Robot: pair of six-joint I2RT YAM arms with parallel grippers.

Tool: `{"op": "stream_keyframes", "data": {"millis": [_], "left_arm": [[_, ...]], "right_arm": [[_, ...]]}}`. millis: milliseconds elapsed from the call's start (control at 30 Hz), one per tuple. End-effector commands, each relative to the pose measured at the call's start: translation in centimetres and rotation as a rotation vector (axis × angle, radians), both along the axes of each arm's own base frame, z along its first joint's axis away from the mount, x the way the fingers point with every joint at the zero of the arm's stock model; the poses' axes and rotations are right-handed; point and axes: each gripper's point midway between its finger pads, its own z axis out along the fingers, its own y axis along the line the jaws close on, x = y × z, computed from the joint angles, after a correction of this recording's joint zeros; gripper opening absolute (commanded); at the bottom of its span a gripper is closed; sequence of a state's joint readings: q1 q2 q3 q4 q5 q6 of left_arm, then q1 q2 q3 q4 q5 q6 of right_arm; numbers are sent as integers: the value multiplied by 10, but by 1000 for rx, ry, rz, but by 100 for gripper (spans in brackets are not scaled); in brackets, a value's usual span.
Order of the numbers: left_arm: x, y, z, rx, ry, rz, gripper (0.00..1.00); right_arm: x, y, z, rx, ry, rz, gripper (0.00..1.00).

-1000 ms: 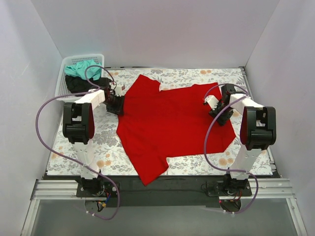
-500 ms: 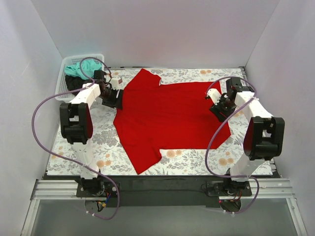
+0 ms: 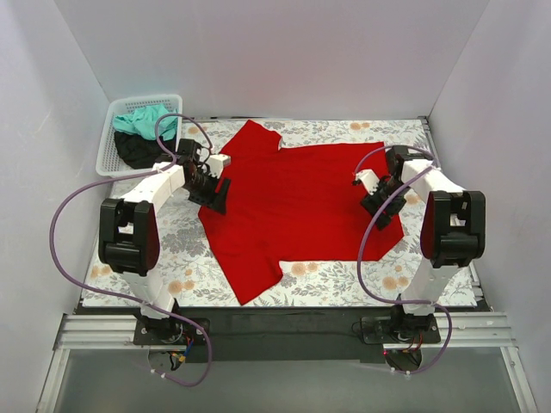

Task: Fold and stack the t-shirts
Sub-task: Flatten the tshirt out

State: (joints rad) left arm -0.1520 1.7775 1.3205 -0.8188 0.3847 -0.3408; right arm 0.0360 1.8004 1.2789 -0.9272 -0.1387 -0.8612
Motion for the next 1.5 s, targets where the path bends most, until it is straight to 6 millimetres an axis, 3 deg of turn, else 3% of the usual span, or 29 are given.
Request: {"op": "stream_keyframes", "data": {"millis": [0, 200, 333, 500, 600, 733, 800, 867, 900, 1000, 1133, 1233, 1467], "left_arm": [[4, 7, 3, 27, -40, 18, 62], [-1, 10, -6, 39, -25, 23, 62], [-2, 12, -8, 50, -26, 22, 63], [-3, 15, -15, 68, -19, 27, 62], [-5, 16, -17, 77, -15, 21, 61], [-7, 18, -9, 85, -34, 4, 61], [-15, 21, 0, 95, -55, -29, 60], [-22, 23, 4, 101, -53, -41, 59], [-26, 24, 2, 107, -46, -49, 58], [-32, 27, 2, 117, -49, -55, 56], [-36, 29, -7, 131, -33, -39, 48], [-37, 33, -12, 141, 7, 38, 42], [-69, 32, -21, -11, 205, 208, 36]], "right_arm": [[-6, 10, -1, 25, 48, -36, 64], [-9, 12, -11, 29, 90, -45, 57], [-22, 7, -16, 4, 115, -27, 50], [-33, 5, -3, -2, 109, -13, 18], [-47, -7, 3, -51, 100, 12, 1], [-67, -29, 16, -109, 84, 25, 1], [-92, -60, 15, -222, 108, 50, 4], [-107, -72, 10, -267, 133, 64, 18], [-110, -76, 10, -277, 133, 58, 42], [-98, -77, 21, -279, 80, 31, 69], [-76, -64, 31, -204, 26, -29, 69], [-70, -54, 29, -151, 37, -56, 61], [-76, -33, 7, -42, 104, -104, 49]]}}
